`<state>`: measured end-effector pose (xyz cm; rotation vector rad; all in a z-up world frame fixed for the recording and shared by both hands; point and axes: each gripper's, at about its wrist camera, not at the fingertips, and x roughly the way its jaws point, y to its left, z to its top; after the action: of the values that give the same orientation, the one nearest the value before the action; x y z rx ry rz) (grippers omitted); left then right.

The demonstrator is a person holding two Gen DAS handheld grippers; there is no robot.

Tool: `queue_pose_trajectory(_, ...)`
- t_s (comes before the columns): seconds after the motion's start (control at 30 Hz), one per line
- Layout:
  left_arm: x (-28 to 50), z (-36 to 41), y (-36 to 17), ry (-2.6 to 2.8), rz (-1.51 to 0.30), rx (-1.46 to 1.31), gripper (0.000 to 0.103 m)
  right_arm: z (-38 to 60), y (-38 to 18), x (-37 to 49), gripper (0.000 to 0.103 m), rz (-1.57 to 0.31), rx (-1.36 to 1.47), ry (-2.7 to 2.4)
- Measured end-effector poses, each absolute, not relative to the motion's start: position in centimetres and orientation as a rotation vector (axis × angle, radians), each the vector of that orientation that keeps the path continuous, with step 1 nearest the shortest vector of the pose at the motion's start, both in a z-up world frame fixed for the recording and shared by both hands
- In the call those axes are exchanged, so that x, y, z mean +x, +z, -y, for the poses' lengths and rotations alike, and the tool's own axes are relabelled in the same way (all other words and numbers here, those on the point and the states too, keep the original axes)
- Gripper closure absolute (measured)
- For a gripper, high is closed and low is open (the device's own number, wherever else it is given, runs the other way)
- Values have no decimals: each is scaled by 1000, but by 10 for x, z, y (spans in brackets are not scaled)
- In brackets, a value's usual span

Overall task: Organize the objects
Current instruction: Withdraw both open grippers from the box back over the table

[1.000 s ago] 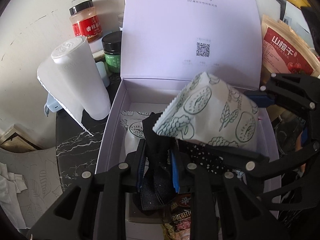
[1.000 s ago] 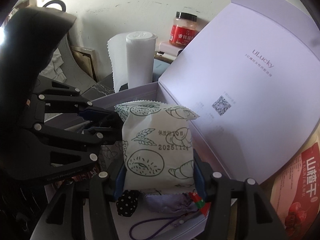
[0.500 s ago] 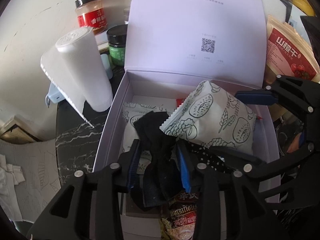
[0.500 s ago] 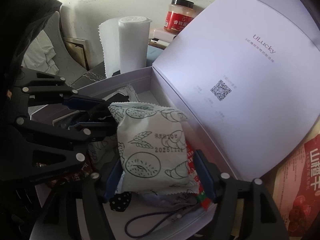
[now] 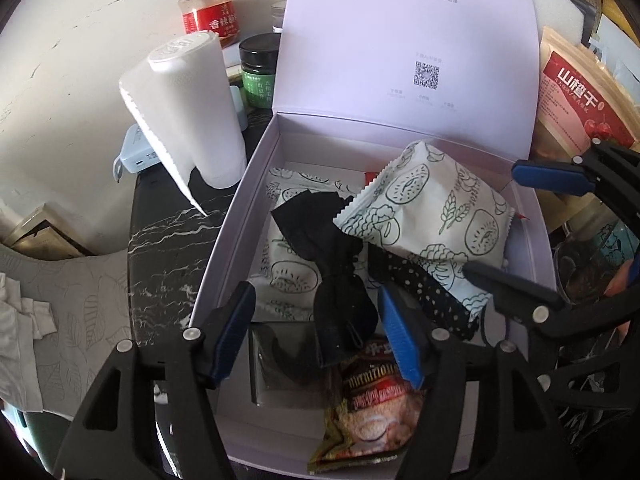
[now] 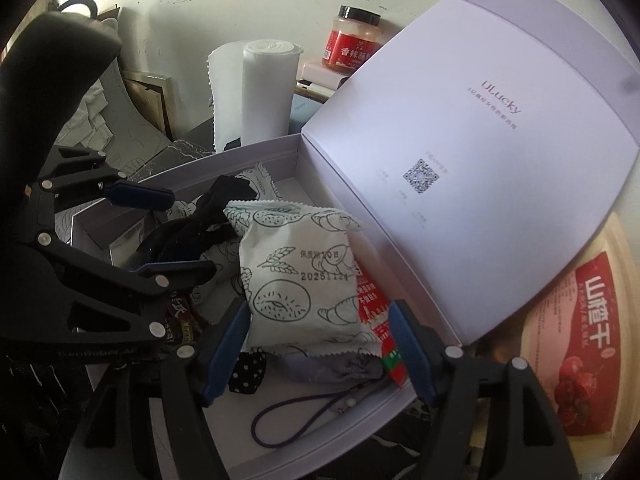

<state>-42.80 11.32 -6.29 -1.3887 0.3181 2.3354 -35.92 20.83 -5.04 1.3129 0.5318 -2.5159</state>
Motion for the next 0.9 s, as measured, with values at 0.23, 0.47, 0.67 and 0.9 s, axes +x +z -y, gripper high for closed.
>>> queue_pose_trajectory(0.23,-411,-109,-44,2353,-290,-1361,41,-215,-32,-345,31,-529,1268,-2564)
queue_pose_trajectory(0.47,-389,-105,-13,2407,-276,-1301,41,-221,-2,-324,31,-517,1200,-2616)
queue_pose_trajectory(0.67,-374,-97,14,2459,-252,-1242,41,-226,29,-303,31,-487,1105,-2677)
queue_pose_trajectory(0.9,-348,-85,50,2520,-212,-1163,38,-230,64,-273,31,-460,981,-2732)
